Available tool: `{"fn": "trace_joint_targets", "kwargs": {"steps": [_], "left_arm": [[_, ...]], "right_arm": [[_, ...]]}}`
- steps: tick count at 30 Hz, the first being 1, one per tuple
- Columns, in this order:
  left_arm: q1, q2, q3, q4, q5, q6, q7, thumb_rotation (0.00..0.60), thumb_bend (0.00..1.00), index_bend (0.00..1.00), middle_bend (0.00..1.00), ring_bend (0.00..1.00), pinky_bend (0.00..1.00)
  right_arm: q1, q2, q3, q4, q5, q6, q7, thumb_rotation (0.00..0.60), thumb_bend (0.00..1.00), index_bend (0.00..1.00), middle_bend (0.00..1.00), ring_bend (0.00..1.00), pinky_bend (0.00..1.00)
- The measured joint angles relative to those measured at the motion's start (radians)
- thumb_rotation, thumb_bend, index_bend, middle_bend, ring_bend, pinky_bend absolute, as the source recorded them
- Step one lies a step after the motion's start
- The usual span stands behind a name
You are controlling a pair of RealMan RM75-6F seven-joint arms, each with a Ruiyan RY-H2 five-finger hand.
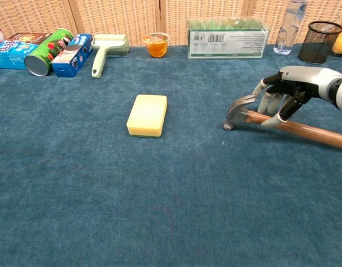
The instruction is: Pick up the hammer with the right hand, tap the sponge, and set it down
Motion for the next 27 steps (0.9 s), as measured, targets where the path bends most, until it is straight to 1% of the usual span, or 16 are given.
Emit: {"fn": "trace_joint_targets", "kwargs": {"steps": [5,10,16,19,22,24,27], "left_arm": [[0.000,-0.001,0.000,-0.008,-0.001,0.000,0.011,0.600,0.23,0.29,0.21,0.11,0.11],[0.000,-0.007,-0.001,-0.012,-0.006,-0.002,0.022,0.600,0.23,0.29,0.21,0.11,0.11],[0.001,-0.018,-0.004,-0.008,-0.012,0.000,0.027,0.600,0.24,0.29,0.21,0.11,0.11],[0.003,-0.024,-0.006,-0.001,-0.016,0.002,0.025,0.600,0.23,0.29,0.21,0.11,0.11],[0.004,-0.032,-0.006,0.007,-0.018,0.002,0.023,0.600,0.23,0.29,0.21,0.11,0.11],[0.004,-0.038,-0.006,0.013,-0.018,0.002,0.022,0.600,0.23,0.29,0.21,0.11,0.11],[0.006,-0.048,-0.007,0.023,-0.016,0.009,0.022,0.600,0.23,0.29,0.21,0.11,0.11]], "right_arm": [[-0.026,0.013,0.003,0.008,-0.101,0.016,0.078,0.600,0.21,0.22,0.36,0.32,0.31],[-0.060,0.041,0.003,-0.009,-0.194,0.057,0.137,0.600,0.21,0.23,0.37,0.33,0.31],[-0.119,0.096,0.001,-0.066,-0.305,0.138,0.242,0.600,0.21,0.35,0.43,0.40,0.36],[-0.156,0.129,-0.006,-0.092,-0.351,0.193,0.276,0.600,0.22,0.43,0.47,0.45,0.41],[-0.194,0.157,-0.015,-0.111,-0.382,0.249,0.290,0.600,0.24,0.52,0.53,0.53,0.49],[-0.220,0.175,-0.023,-0.118,-0.397,0.289,0.285,0.600,0.25,0.57,0.59,0.62,0.58],[-0.243,0.188,-0.033,-0.122,-0.407,0.325,0.251,0.600,0.26,0.64,0.68,0.73,0.69]]}}
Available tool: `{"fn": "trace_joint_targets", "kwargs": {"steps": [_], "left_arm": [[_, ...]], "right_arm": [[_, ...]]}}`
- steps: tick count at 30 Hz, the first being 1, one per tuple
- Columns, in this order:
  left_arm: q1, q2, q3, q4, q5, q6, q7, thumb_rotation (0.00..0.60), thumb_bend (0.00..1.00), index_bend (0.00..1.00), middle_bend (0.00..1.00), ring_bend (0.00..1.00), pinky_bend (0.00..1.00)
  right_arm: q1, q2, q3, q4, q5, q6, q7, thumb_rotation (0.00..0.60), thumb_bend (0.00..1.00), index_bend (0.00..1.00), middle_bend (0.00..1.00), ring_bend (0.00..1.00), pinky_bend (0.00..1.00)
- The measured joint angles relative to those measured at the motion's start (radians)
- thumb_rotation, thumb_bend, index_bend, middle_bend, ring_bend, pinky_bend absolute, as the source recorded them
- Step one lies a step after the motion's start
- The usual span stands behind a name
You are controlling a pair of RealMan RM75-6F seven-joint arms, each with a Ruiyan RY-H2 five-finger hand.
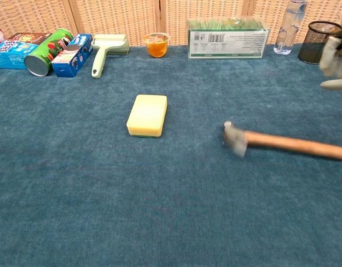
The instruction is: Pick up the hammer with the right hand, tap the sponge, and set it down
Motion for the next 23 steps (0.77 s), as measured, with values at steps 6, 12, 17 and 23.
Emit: {"fn": "trace_joint_targets", "kwargs": {"steps": [6,12,17,23], "left_arm": [[0.010,-0.017,0.000,0.026,0.003,0.018,-0.002,0.600,0.23,0.29,0.21,0.11,0.11],[0.023,-0.033,0.003,0.058,0.011,0.041,-0.019,0.600,0.23,0.29,0.21,0.11,0.11],[0.038,-0.059,0.005,0.104,0.025,0.071,-0.048,0.600,0.23,0.29,0.21,0.11,0.11],[0.049,-0.088,0.018,0.135,0.042,0.080,-0.072,0.600,0.23,0.29,0.21,0.11,0.11]], "right_arm": [[-0.051,0.011,-0.030,0.010,-0.014,0.092,-0.168,0.600,0.27,0.73,0.81,0.88,0.77],[-0.112,-0.005,-0.062,0.059,-0.054,0.234,-0.333,0.600,0.26,0.74,0.82,0.89,0.79],[-0.171,-0.032,-0.090,0.111,-0.101,0.335,-0.422,0.600,0.26,0.74,0.82,0.87,0.74],[-0.238,-0.047,-0.115,0.128,-0.133,0.413,-0.453,0.600,0.26,0.74,0.81,0.82,0.69]]}}
